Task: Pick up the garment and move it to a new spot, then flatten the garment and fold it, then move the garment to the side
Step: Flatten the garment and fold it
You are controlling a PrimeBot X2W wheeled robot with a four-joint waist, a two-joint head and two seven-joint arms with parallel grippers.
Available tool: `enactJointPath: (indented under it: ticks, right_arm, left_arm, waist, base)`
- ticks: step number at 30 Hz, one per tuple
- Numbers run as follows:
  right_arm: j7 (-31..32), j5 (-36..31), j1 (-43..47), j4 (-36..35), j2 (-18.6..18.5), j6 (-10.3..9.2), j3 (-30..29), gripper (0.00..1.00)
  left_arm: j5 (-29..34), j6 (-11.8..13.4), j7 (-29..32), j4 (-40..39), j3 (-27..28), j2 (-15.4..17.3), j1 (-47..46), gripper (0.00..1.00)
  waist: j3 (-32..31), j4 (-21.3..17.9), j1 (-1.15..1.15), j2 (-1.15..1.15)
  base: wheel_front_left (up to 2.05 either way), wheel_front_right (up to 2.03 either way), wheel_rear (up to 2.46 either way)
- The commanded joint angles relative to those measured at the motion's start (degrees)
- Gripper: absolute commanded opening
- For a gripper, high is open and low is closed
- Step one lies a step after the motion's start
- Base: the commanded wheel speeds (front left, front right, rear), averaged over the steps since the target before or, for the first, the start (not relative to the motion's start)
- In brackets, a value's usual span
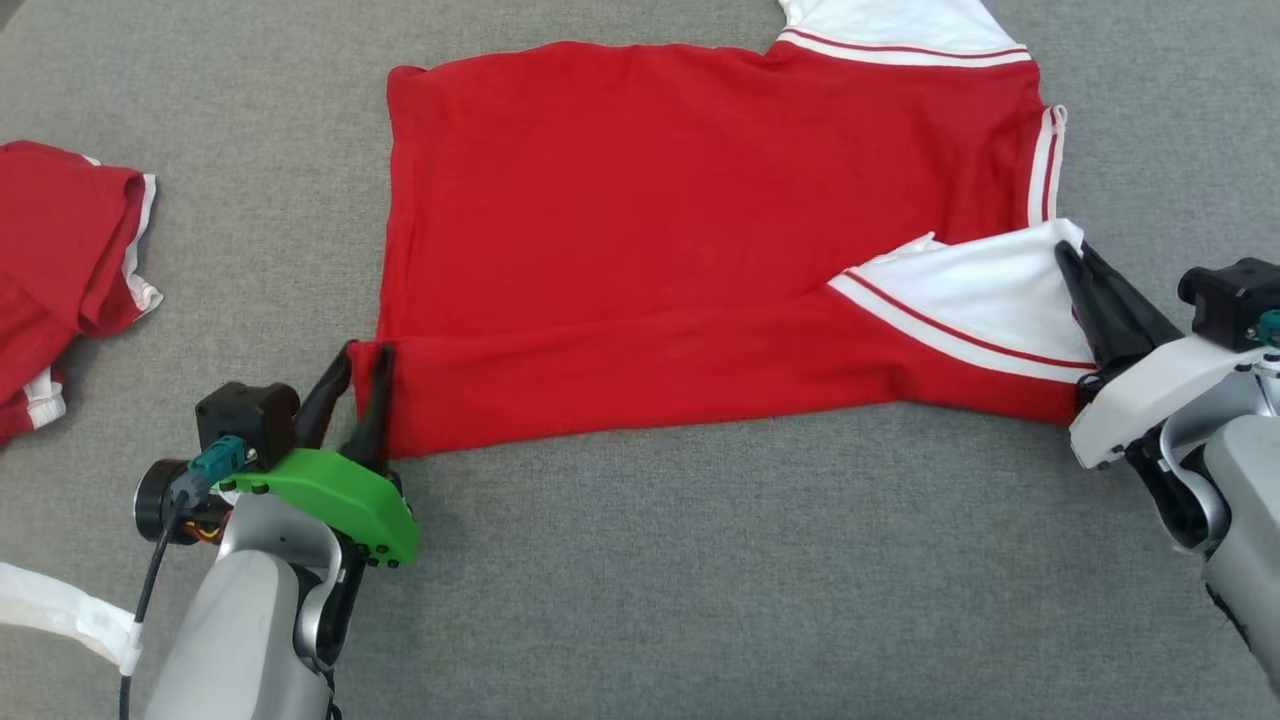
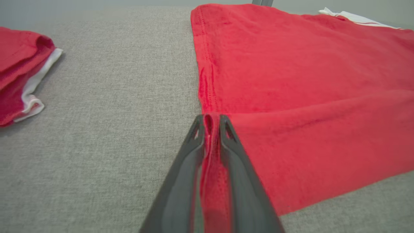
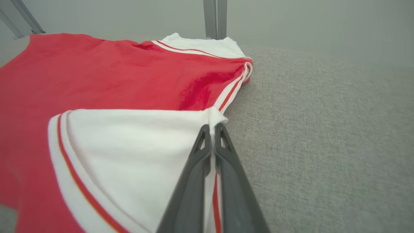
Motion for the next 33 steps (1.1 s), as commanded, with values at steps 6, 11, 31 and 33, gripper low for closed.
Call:
enactJointPath:
  ticks: [6, 11, 31, 33]
  right_arm:
    - [-2.3, 1.18, 1.61, 3.17, 2.16, -0.1, -1.23, 1.0]
    - [-2.37, -4.08, 6.23, -3.92, 5.26, -0.1, -11.04, 1.0]
    - [-2.38, -16.96, 29.52, -28.61, 18.09, -0.1, -23.63, 1.0]
    - [-2.38, -16.79, 29.87, -28.58, 18.12, -0.1, -23.56, 1.0]
  left_arm:
    - [0.45, 0.88, -9.41, 1.94, 0.78, -0.18, -0.97, 1.0]
    - [2.34, 4.26, -13.37, 0.28, 2.77, -0.35, 1.41, 1.0]
    - [6.63, 8.71, -13.91, -10.79, 6.32, -1.81, 14.49, 1.0]
    - [6.63, 8.58, -13.91, -10.59, 6.18, -1.83, 14.89, 1.0]
  waist:
    - [-0.99, -0.93, 0.0, 0.0]
    - [-2.95, -2.0, 0.0, 0.0]
    - [-9.4, -6.17, 0.0, 0.0]
    - [-9.65, -6.2, 0.0, 0.0]
  base:
    - [0.0, 0.0, 0.0]
    - [0.0, 0.0, 0.0]
    - [0.0, 0.0, 0.0]
    - [0.0, 0.0, 0.0]
